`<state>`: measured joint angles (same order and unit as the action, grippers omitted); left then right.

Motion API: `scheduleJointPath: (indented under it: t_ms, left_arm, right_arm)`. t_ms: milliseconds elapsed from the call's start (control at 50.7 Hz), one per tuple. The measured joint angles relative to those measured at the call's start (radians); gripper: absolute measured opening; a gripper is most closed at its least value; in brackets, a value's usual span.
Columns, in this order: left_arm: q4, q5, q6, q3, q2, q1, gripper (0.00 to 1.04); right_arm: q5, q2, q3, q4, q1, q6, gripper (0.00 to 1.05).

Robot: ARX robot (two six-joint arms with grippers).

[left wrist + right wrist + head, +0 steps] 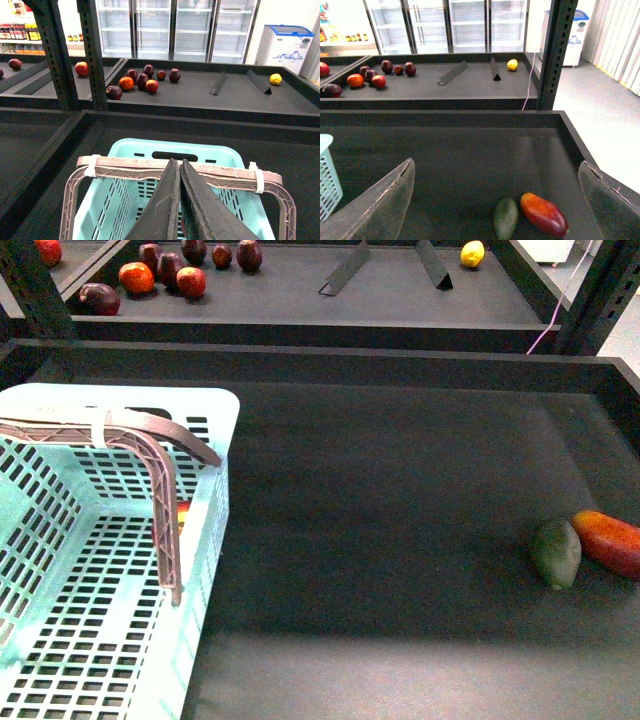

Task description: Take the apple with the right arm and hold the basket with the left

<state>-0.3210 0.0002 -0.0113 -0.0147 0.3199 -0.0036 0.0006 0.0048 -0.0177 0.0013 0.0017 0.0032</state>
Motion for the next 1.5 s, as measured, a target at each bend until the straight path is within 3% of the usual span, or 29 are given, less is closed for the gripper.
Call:
scheduleJointPath:
  t_ms: [434,552,1262,1301,1439,1498]
  left_arm:
    - [0.138,0.0,0.0,0.0,-0.138,0.0,0.03]
    - [0.306,0.0,0.0,0.0,-0.276,0.0,0.03]
    - [0.319,0.0,0.0,0.0,-0.314,0.0,0.03]
    - [0.319,0.0,0.0,0.0,-0.314,0.0,0.08]
    - [0.319,0.0,0.001,0.0,-0.314,0.0,0.4]
    - [0.319,0.0,0.001,0.0,-0.314,0.0,0.49]
  right_arm:
    - [0.0,0.0,0.0,0.0,0.0,0.0,0.96]
    - [0.0,0.0,0.0,0.0,0.0,0.0,0.96]
    - [0.0,0.0,0.0,0.0,0.0,0.0,0.96]
    - [0.0,0.0,0.0,0.0,0.0,0.0,0.96]
    - [0.0,0.0,0.0,0.0,0.0,0.0,0.96]
    - [0.0,0.0,0.0,0.0,0.0,0.0,0.96]
